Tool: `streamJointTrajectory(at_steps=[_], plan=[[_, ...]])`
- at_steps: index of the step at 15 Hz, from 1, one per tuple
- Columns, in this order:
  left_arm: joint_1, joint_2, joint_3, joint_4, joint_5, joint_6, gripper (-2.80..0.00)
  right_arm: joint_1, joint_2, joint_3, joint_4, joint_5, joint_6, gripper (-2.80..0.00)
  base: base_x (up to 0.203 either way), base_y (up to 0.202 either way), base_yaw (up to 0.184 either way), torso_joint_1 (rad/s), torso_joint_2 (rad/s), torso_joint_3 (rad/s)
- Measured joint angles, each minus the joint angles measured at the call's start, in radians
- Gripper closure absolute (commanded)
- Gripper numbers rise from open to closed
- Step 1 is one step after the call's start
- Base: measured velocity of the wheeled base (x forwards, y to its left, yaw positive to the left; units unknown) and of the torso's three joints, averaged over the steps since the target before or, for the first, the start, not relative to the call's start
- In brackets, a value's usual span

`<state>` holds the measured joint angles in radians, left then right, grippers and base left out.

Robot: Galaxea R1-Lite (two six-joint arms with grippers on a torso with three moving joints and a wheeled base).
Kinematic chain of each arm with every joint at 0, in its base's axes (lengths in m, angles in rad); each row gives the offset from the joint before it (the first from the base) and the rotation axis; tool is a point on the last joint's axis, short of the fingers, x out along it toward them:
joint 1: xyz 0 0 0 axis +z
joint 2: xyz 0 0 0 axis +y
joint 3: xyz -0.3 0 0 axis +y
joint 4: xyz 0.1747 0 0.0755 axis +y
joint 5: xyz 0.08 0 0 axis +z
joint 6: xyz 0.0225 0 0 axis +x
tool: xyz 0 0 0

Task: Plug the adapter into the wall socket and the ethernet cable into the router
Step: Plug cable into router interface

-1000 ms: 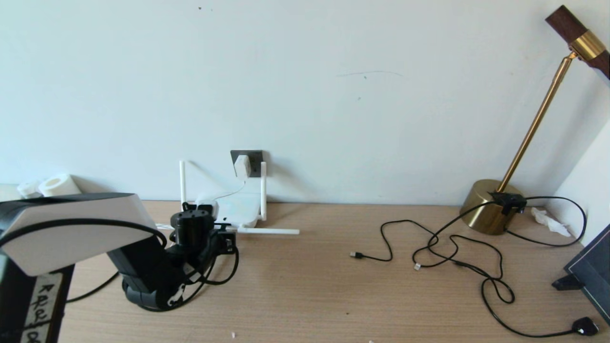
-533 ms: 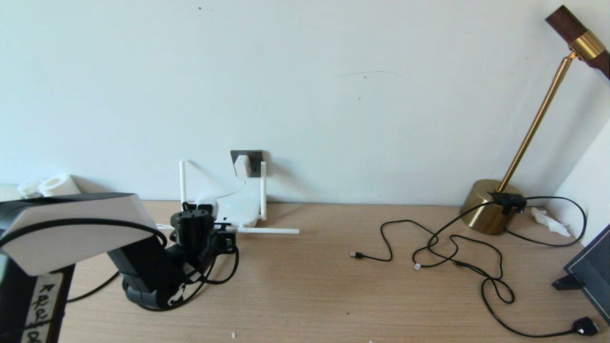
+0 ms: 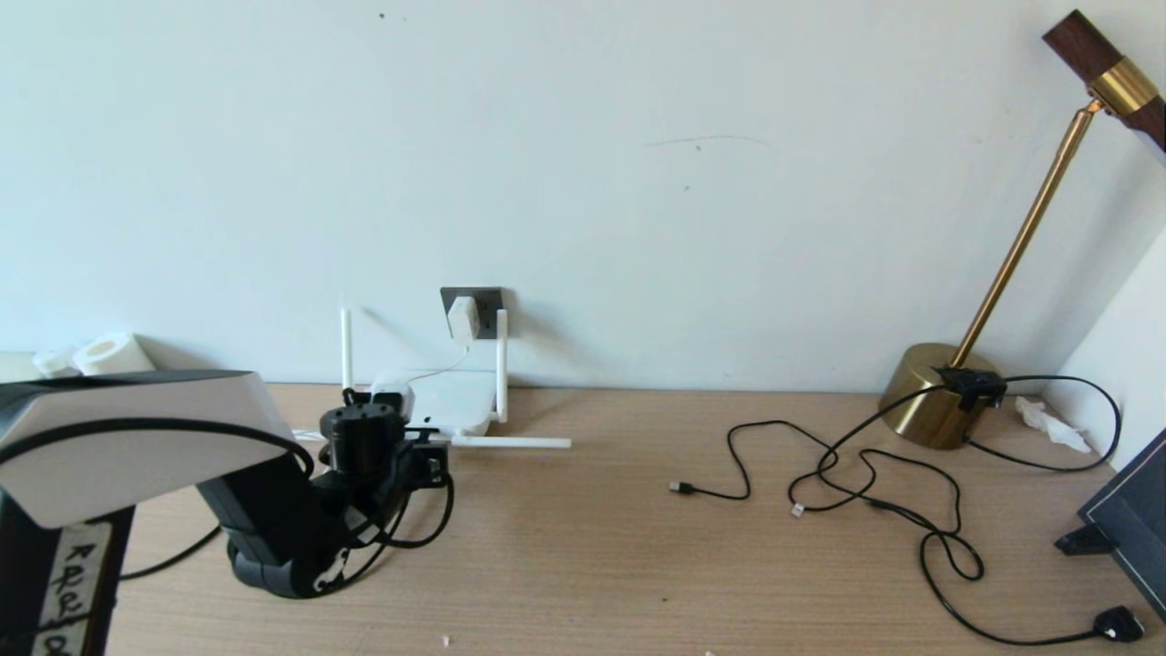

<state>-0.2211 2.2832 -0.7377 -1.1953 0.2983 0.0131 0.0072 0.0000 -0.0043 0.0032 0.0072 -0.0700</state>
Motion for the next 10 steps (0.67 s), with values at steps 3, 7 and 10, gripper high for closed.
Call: streamJointTrajectory(at_steps=[3, 7, 10], plan=[[0.000, -0.007, 0.005, 0.001, 0.000, 0.000, 0.00, 0.000, 0.000, 0.000, 0.000, 0.000, 0.000, -2.80, 0.000, 0.000, 0.000, 0.000, 0.00, 0.000], [0.000, -0.008, -0.001, -0.001, 0.001, 0.001, -2.80, 0.000, 0.000, 0.000, 0.000, 0.000, 0.000, -2.80, 0.000, 0.000, 0.000, 0.000, 0.00, 0.000], [0.000, -0.008, -0.004, -0.002, -0.001, -0.001, -2.80, 0.000, 0.000, 0.000, 0.000, 0.000, 0.000, -2.80, 0.000, 0.000, 0.000, 0.000, 0.00, 0.000]])
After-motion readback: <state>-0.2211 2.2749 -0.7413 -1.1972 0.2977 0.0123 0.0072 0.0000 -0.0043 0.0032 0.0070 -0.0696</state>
